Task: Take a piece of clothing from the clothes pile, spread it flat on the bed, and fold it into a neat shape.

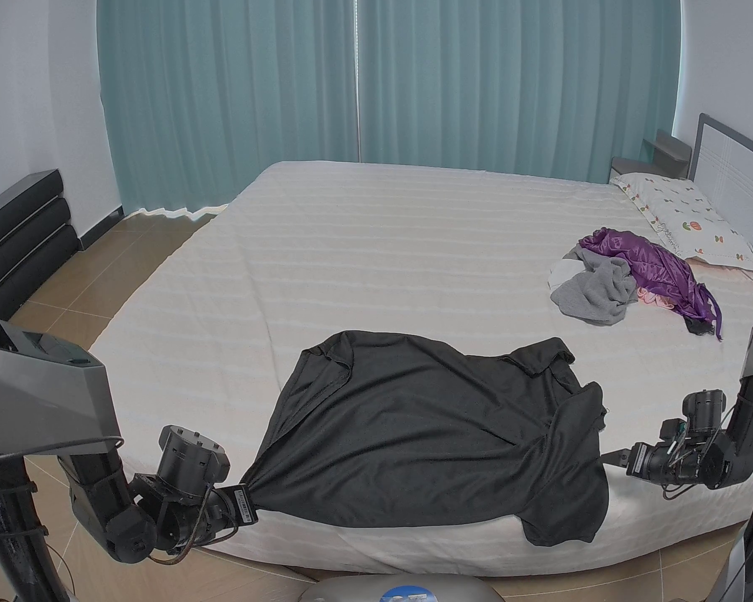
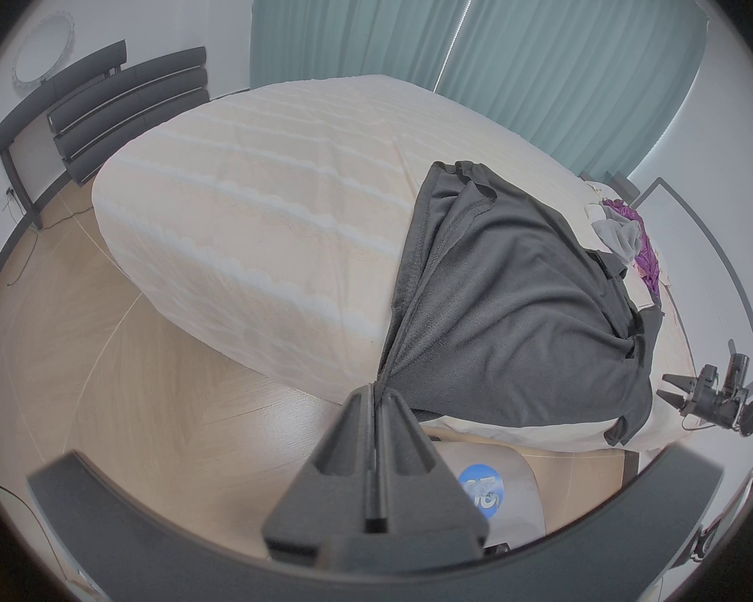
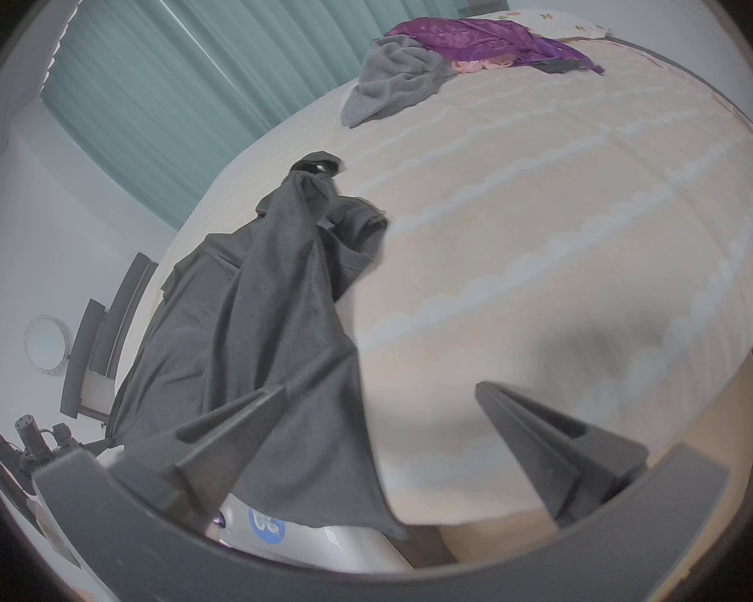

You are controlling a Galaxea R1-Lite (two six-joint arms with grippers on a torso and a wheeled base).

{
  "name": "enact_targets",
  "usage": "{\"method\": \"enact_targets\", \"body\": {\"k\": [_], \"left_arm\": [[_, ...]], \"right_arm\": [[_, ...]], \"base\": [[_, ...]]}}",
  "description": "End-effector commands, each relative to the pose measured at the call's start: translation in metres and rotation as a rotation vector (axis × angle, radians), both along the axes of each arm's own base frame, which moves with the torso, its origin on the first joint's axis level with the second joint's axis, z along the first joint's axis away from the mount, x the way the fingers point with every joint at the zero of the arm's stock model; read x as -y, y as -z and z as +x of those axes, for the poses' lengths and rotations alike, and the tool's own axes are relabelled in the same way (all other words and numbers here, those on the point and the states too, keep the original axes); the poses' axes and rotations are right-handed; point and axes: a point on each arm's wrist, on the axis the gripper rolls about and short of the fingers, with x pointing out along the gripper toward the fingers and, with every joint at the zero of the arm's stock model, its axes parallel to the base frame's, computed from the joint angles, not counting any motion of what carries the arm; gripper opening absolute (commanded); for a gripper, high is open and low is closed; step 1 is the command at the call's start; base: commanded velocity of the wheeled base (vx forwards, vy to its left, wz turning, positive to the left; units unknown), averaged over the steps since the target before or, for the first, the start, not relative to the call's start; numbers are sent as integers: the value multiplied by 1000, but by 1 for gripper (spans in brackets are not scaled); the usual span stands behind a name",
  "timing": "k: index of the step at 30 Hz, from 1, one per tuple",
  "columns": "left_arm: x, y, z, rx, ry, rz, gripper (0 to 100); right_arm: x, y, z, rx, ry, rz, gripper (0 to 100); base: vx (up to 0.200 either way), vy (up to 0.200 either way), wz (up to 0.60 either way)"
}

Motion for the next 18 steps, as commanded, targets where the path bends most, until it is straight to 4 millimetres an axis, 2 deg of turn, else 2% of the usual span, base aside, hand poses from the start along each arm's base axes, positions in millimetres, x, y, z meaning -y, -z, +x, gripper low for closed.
{"method": "enact_targets", "body": {"k": [1, 5, 6, 11, 17, 18], "left_arm": [[0, 1, 0, -2, 1, 2, 0], [0, 1, 1, -1, -2, 0, 0], [0, 2, 1, -3, -1, 0, 0], [0, 2, 1, -2, -2, 1, 0], [0, 3, 1, -8, 1, 3, 0], [0, 3, 0, -12, 0, 4, 0]], "right_arm": [[-18, 12, 21, 5, -44, 2, 100], [-29, 23, 38, 10, -59, -26, 100], [-30, 24, 40, 14, -57, -34, 0], [-34, 25, 41, 1, -38, -80, 0], [-27, 19, 36, 8, -13, -82, 0], [-17, 12, 29, 9, 18, -86, 0]], "base": [[0, 0, 0], [0, 0, 0], [0, 0, 0], [0, 0, 0], [0, 0, 0], [0, 0, 0]]}}
